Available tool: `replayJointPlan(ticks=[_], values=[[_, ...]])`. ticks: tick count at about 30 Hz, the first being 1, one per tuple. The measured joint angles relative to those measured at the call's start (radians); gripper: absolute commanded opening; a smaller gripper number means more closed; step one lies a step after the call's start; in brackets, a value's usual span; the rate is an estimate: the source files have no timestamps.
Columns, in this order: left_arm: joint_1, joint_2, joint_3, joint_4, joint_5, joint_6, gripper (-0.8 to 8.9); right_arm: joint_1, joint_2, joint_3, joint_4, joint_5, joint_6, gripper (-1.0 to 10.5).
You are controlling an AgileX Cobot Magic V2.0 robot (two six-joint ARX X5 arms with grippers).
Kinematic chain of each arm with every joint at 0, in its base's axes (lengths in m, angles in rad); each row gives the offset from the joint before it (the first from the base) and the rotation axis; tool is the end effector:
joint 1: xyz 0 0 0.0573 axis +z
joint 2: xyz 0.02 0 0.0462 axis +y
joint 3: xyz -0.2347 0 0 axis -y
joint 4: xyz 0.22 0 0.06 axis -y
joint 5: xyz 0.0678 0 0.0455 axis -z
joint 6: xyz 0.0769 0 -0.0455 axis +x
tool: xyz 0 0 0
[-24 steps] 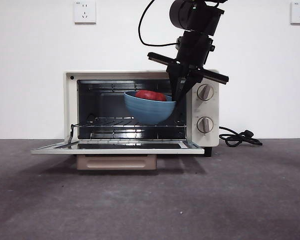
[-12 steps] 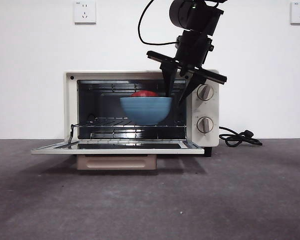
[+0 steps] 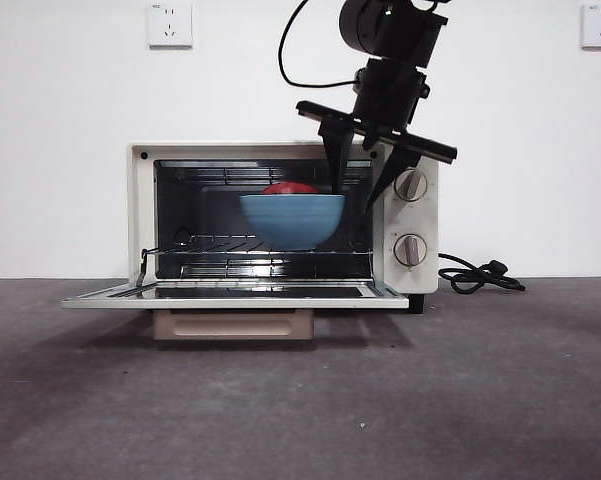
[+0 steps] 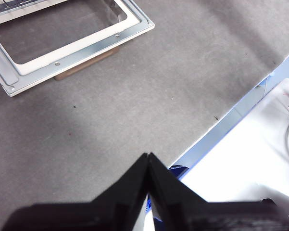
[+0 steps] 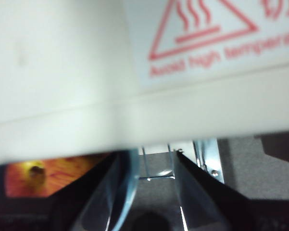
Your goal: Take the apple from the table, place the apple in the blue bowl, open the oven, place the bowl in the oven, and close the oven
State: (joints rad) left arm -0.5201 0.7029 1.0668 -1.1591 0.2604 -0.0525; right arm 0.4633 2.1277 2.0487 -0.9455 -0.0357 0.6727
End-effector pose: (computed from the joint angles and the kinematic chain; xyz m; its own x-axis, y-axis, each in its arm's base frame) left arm 0.0983 -0.0791 0.2881 0.4591 -0.5596 -0.6899 0.6032 0.7665 -0.2203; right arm 0.3953 0.2005 0.2216 0.4485 0.2640 -0.8539 0.1140 0.9307 0.3476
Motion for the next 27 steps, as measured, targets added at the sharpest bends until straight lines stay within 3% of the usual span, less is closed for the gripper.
replayJointPlan(ticks=[10,19,25,27], values=[[0.000,0.000,0.000,0.013,-0.045,0.000,-0.05,0.011,0.000,0.145,-0.109,0.050,-0.073,1.9],[0.000,0.043,0.000,0.074,-0.153,0.003,-0.08,0.094,-0.010,0.354,-0.402,0.297,-0.335,1.9],[0.066,0.153,0.000,0.089,-0.171,0.037,-0.09,0.141,-0.072,0.357,-0.409,0.322,-0.439,1.8],[0.108,0.192,-0.003,0.119,-0.157,0.049,-0.09,0.155,-0.106,0.357,-0.409,0.327,-0.471,1.2]])
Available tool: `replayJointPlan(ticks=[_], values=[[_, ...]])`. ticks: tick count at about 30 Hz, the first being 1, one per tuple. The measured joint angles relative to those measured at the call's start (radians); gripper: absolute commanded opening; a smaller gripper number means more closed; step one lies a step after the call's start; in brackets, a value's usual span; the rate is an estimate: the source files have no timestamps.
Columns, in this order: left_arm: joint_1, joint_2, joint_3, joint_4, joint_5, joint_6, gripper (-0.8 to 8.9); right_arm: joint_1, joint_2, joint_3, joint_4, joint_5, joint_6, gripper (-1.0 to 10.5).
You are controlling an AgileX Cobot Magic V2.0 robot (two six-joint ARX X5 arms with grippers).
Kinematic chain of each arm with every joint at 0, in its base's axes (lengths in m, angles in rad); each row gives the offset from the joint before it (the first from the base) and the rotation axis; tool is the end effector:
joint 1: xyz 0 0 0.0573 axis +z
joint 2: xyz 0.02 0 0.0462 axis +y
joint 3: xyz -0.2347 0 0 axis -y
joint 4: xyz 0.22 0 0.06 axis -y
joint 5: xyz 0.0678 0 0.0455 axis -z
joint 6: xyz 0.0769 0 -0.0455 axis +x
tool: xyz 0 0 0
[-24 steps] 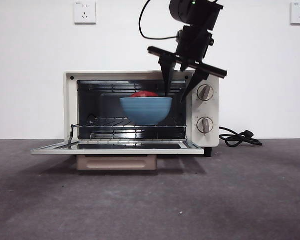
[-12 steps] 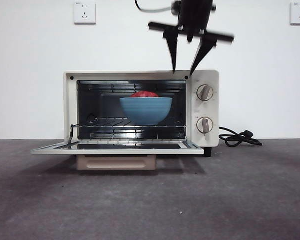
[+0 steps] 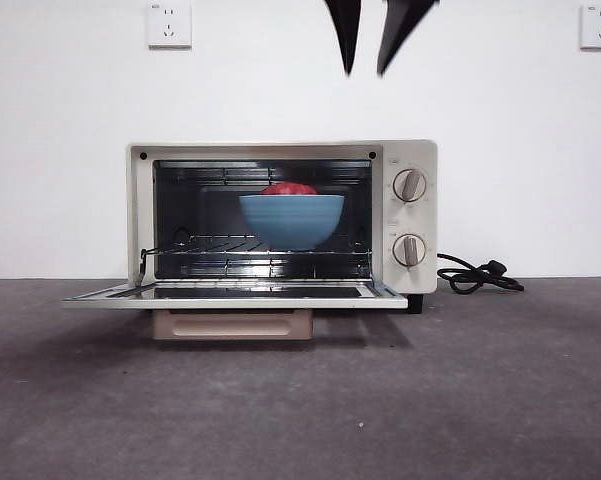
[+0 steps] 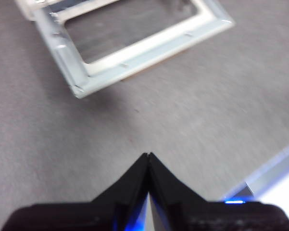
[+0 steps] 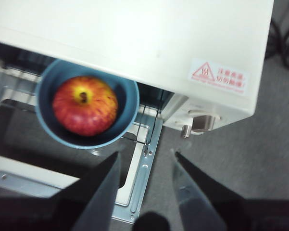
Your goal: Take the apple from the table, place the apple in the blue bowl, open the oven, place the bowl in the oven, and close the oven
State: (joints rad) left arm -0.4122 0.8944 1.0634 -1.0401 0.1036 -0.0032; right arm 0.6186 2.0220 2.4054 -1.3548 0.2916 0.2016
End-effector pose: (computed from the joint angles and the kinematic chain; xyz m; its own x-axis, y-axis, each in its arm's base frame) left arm 0.1551 -0.0765 0.2723 0.5455 -0.3514 -0.7609 0.4573 0.8856 -0.0812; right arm 0.3254 0.2045 0.3359 0.6069 0.0791 -0.7908 -0.2800 0.9525 -0.1196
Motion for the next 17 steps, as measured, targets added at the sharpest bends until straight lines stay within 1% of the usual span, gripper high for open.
replayJointPlan(ticks=[2,4,5,8,11,13,17], values=[[0.050,0.027,-0.002,0.031,0.061,0.010,-0.09,0.009,-0.042,0.000,0.000,0.017,-0.032,0.4],[0.098,0.051,-0.002,0.056,0.137,0.014,-0.09,0.012,-0.084,0.000,0.000,0.019,-0.059,-0.1],[0.131,0.071,-0.002,0.077,0.190,0.016,-0.09,0.012,-0.113,0.000,0.000,0.019,-0.075,-0.1],[0.216,0.122,-0.008,0.127,0.306,0.021,-0.09,0.010,-0.185,0.000,0.000,0.020,-0.110,-0.1],[0.294,0.160,-0.055,0.200,0.397,0.020,-0.09,0.006,-0.251,-0.002,0.000,0.023,-0.144,-0.1],[0.333,0.183,-0.104,0.250,0.436,0.017,-0.09,0.005,-0.296,-0.016,0.000,0.023,-0.163,-0.1],[0.410,0.253,-0.243,0.391,0.521,-0.029,-0.09,0.006,-0.417,-0.101,0.000,0.031,-0.192,-0.1]])
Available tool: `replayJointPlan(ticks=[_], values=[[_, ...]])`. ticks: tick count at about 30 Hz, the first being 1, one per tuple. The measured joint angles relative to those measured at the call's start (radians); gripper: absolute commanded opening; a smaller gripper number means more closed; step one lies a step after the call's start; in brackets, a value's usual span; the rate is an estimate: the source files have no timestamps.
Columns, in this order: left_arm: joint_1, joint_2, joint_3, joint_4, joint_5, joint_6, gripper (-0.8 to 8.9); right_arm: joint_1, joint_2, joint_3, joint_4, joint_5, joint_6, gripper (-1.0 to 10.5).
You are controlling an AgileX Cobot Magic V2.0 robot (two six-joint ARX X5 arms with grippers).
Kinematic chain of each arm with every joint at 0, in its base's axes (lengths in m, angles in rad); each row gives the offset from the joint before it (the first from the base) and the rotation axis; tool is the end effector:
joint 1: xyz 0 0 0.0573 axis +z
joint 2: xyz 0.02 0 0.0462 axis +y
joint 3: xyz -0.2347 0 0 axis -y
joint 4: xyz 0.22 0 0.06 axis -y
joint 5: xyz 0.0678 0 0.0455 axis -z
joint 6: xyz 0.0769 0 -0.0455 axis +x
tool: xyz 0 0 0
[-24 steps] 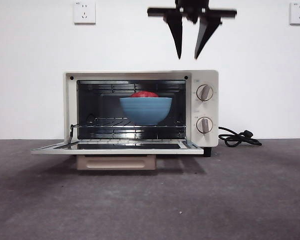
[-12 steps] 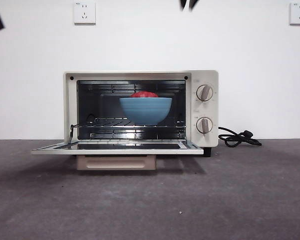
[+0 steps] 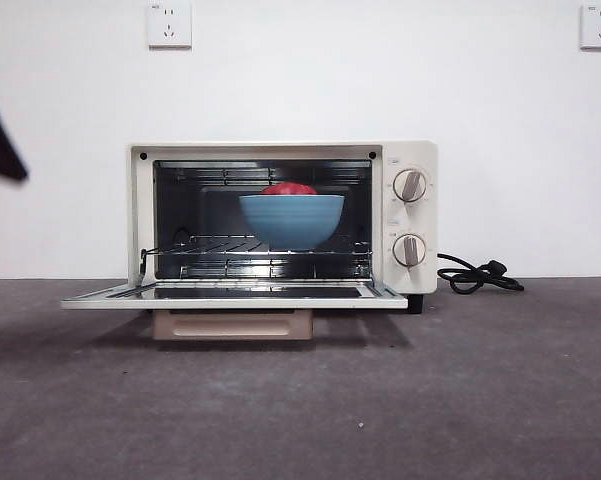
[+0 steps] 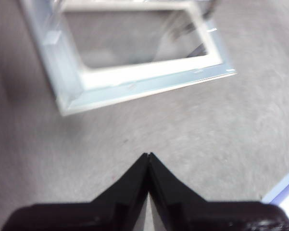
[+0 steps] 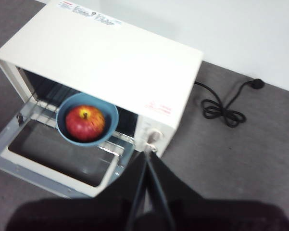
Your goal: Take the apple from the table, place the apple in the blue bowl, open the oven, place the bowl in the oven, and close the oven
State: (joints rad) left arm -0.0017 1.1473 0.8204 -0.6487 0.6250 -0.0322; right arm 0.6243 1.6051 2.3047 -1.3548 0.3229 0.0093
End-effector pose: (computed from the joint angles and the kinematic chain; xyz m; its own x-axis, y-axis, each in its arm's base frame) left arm 0.2241 -0.0454 0.1959 0.4537 -0.5859 -0.6715 0.3026 0.8100 -0.5023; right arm 0.2328 0.1376 0.4399 0.7956 0.1821 -0.5778 -0.3456 0.9198 -0.1860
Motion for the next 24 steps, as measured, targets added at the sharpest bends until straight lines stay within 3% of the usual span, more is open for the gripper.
replayJointPlan(ticks=[3,8,16,24], values=[[0.030,0.063,-0.066,0.093,0.060,-0.048,-0.08,0.000,-0.084,-0.089,0.000,0.036,-0.008,-0.1],[0.034,0.172,-0.071,0.142,0.067,-0.074,-0.08,0.000,-0.210,-0.261,0.002,0.097,-0.017,-0.1],[0.034,0.324,-0.071,0.232,0.067,-0.108,-0.08,0.000,-0.510,-0.626,0.194,0.097,-0.033,-0.1],[0.035,0.390,-0.071,0.341,0.074,-0.184,-0.08,0.000,-0.707,-0.855,0.227,0.097,-0.032,-0.1]])
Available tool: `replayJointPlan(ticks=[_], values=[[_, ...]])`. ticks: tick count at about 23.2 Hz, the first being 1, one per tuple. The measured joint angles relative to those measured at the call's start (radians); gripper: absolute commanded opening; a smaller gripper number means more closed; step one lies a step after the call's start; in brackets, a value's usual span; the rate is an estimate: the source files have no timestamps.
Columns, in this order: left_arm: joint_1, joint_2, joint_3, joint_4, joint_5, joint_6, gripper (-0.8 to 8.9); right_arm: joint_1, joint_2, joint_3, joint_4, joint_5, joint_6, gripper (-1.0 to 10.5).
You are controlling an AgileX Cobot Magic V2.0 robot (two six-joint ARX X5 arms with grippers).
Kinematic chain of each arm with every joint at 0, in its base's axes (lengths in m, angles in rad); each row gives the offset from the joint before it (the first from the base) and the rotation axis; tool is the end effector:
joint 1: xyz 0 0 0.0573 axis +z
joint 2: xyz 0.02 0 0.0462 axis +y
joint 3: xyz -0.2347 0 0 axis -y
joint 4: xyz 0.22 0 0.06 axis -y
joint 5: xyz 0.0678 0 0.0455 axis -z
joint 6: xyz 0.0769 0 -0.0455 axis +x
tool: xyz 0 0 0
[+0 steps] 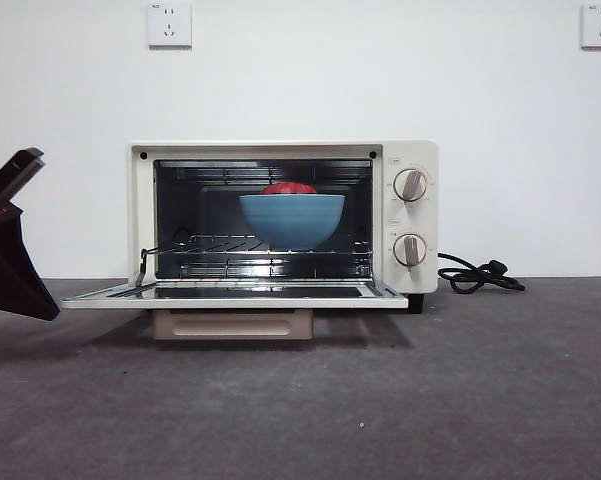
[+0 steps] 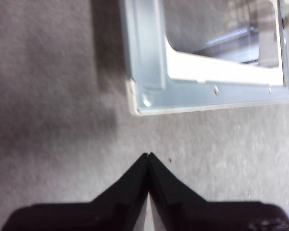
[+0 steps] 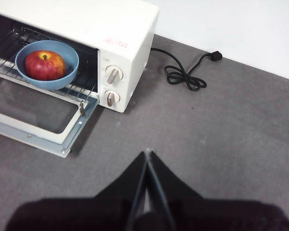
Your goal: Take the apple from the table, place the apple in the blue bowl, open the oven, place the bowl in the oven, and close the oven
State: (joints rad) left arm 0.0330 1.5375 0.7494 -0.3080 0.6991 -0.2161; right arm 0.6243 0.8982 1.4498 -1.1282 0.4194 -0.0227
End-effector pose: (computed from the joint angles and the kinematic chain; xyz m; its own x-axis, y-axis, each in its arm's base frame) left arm 0.2693 -0.0406 0.1117 0.3709 -0.6316 -0.6808 0.0719 0.7504 -0.6571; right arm 0.1363 0.0596 0.3782 0.8593 0.1172 -0.4979 -0.2669 0.9331 -0.2410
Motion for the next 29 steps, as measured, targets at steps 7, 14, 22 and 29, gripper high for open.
replayJointPlan(ticks=[7,14,22,29], values=[[0.004,0.031,0.000,0.048,0.000,-0.058,-0.08,0.000,-0.093,-0.031,-0.005,-0.003,0.035,-0.1],[0.004,0.072,0.000,0.091,0.000,-0.103,-0.08,0.000,-0.129,-0.031,-0.008,-0.058,0.088,-0.1],[0.005,0.089,0.000,0.159,-0.009,-0.194,-0.08,0.003,-0.134,-0.032,-0.028,-0.072,0.121,0.0],[0.006,0.133,0.000,0.189,-0.019,-0.245,-0.08,0.003,-0.135,-0.032,-0.030,-0.072,0.139,0.0]])
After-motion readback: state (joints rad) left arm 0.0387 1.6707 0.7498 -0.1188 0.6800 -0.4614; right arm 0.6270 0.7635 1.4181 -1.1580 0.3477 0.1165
